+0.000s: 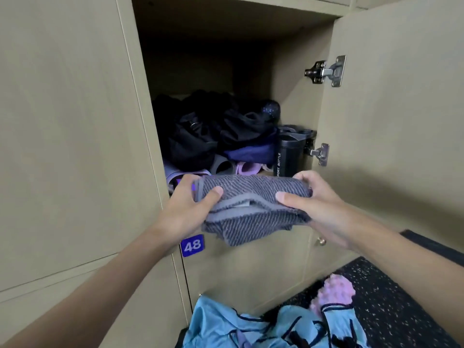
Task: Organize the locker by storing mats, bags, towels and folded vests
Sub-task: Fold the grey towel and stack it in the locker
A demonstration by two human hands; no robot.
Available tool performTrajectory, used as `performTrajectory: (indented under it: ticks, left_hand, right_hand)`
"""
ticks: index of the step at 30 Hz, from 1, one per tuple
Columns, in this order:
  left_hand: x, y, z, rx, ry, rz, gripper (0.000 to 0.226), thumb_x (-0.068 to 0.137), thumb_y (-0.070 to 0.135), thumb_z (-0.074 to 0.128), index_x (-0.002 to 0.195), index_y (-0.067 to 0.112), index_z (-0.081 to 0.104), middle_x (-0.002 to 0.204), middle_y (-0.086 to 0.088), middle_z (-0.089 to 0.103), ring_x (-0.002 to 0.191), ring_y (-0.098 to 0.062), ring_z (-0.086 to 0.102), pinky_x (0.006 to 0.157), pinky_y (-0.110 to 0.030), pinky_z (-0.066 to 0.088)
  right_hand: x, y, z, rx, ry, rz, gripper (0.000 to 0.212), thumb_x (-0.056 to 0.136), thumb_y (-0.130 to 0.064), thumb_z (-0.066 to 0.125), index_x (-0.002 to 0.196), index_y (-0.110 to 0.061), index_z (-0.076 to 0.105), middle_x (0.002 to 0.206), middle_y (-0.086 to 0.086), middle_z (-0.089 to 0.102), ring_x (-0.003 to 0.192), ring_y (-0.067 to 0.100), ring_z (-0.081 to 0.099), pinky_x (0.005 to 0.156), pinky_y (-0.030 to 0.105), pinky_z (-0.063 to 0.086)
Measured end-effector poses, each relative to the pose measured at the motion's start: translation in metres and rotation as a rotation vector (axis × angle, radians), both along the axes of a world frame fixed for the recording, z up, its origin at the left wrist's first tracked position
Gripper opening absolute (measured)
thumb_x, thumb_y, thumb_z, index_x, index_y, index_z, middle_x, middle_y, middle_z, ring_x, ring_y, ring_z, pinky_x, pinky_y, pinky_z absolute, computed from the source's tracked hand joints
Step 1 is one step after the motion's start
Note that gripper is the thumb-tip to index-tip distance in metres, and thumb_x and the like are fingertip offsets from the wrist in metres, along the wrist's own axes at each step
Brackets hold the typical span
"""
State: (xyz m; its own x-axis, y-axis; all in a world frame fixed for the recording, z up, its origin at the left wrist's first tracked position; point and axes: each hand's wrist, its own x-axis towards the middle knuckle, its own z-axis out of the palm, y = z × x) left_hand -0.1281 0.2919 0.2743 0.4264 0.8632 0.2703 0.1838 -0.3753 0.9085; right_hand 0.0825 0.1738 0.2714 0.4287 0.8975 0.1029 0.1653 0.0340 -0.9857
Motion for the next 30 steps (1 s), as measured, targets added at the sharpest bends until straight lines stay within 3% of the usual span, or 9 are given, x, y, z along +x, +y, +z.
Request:
performTrajectory:
  ticks: [3, 5, 7, 9, 13, 16, 21, 25, 30]
  left_hand:
    - [0.019, 0.019, -0.006, 0.056, -0.035, 0.120, 0.036, 0.093, 0.036, 0.065, 0.122, 0.039, 0.044, 0.110, 0.000, 0.062, 0.094, -0.011, 0.065, 0.082, -0.033, 0.056]
    - [0.025, 0.034, -0.009, 0.200, 0.082, 0.186, 0.039, 0.087, 0.045, 0.067, 0.123, 0.044, 0.050, 0.119, 0.001, 0.053, 0.106, -0.001, 0.055, 0.096, -0.027, 0.044]
    - [0.029, 0.046, -0.011, 0.337, 0.154, 0.268, 0.041, 0.084, 0.055, 0.065, 0.122, 0.041, 0.059, 0.133, 0.002, 0.044, 0.122, -0.003, 0.047, 0.102, -0.023, 0.036]
    - [0.032, 0.050, -0.013, 0.463, 0.220, 0.312, 0.050, 0.082, 0.061, 0.053, 0.125, 0.038, 0.062, 0.147, 0.003, 0.038, 0.137, -0.016, 0.039, 0.112, -0.033, 0.033]
    - [0.039, 0.064, -0.026, 0.862, 0.589, 0.432, 0.064, 0.084, 0.059, 0.041, 0.132, 0.021, 0.060, 0.139, -0.001, 0.055, 0.134, -0.022, 0.046, 0.117, -0.052, 0.026]
    - [0.040, 0.076, -0.041, 0.792, 0.865, 0.397, 0.068, 0.086, 0.058, 0.036, 0.133, 0.015, 0.060, 0.132, -0.006, 0.061, 0.120, -0.027, 0.058, 0.106, -0.049, 0.041]
    - [0.042, 0.092, -0.058, 0.788, 0.998, 0.389, 0.059, 0.081, 0.042, 0.073, 0.128, 0.008, 0.063, 0.128, -0.015, 0.063, 0.111, -0.036, 0.062, 0.090, -0.050, 0.052]
    - [0.045, 0.100, -0.058, 0.767, 0.994, 0.372, 0.062, 0.096, 0.042, 0.055, 0.147, 0.010, 0.042, 0.152, -0.013, 0.041, 0.134, -0.033, 0.043, 0.109, -0.047, 0.035]
    - [0.048, 0.105, -0.060, 0.744, 1.116, 0.371, 0.075, 0.101, 0.050, 0.037, 0.157, 0.013, 0.005, 0.165, -0.010, 0.008, 0.150, -0.029, 0.012, 0.120, -0.043, 0.011]
  right_hand:
    - [0.008, 0.042, -0.007, 0.097, 0.115, -0.016, 0.037, 0.087, -0.017, 0.072, 0.112, -0.034, 0.050, 0.117, 0.011, 0.062, 0.098, 0.031, 0.070, 0.077, 0.054, 0.059]
    - [0.012, 0.069, -0.011, 0.125, 0.116, 0.014, 0.024, 0.091, -0.016, 0.068, 0.102, -0.033, 0.055, 0.117, 0.015, 0.062, 0.096, 0.031, 0.069, 0.075, 0.054, 0.059]
    - [0.016, 0.095, -0.013, 0.138, 0.113, 0.036, 0.017, 0.092, -0.015, 0.067, 0.094, -0.031, 0.059, 0.116, 0.016, 0.063, 0.096, 0.032, 0.068, 0.076, 0.058, 0.056]
    - [0.021, 0.122, -0.015, 0.136, 0.109, 0.059, 0.015, 0.092, -0.015, 0.067, 0.095, -0.028, 0.062, 0.114, 0.013, 0.063, 0.096, 0.032, 0.067, 0.078, 0.061, 0.054]
    - [0.017, 0.175, -0.022, 0.177, 0.080, 0.125, 0.016, 0.092, -0.016, 0.067, 0.107, -0.023, 0.065, 0.110, 0.009, 0.066, 0.097, 0.024, 0.064, 0.082, 0.040, 0.053]
    - [0.010, 0.203, -0.038, 0.136, -0.225, 0.067, 0.030, 0.095, -0.029, 0.061, 0.124, -0.023, 0.061, 0.128, 0.003, 0.056, 0.122, 0.017, 0.053, 0.098, 0.018, 0.040]
    - [0.013, 0.199, -0.060, 0.226, -0.537, 0.104, 0.053, 0.088, -0.036, 0.069, 0.137, -0.028, 0.052, 0.149, 0.003, 0.022, 0.142, 0.011, 0.020, 0.113, 0.018, 0.014]
    - [0.014, 0.208, -0.082, 0.192, -0.666, 0.229, 0.078, 0.085, -0.032, 0.074, 0.150, -0.025, 0.032, 0.158, 0.007, 0.008, 0.146, 0.007, 0.012, 0.112, 0.014, 0.012]
    - [0.016, 0.218, -0.084, 0.081, -0.745, 0.219, 0.086, 0.089, -0.030, 0.070, 0.155, -0.029, 0.015, 0.161, 0.009, -0.004, 0.149, 0.015, 0.011, 0.113, 0.019, 0.015]
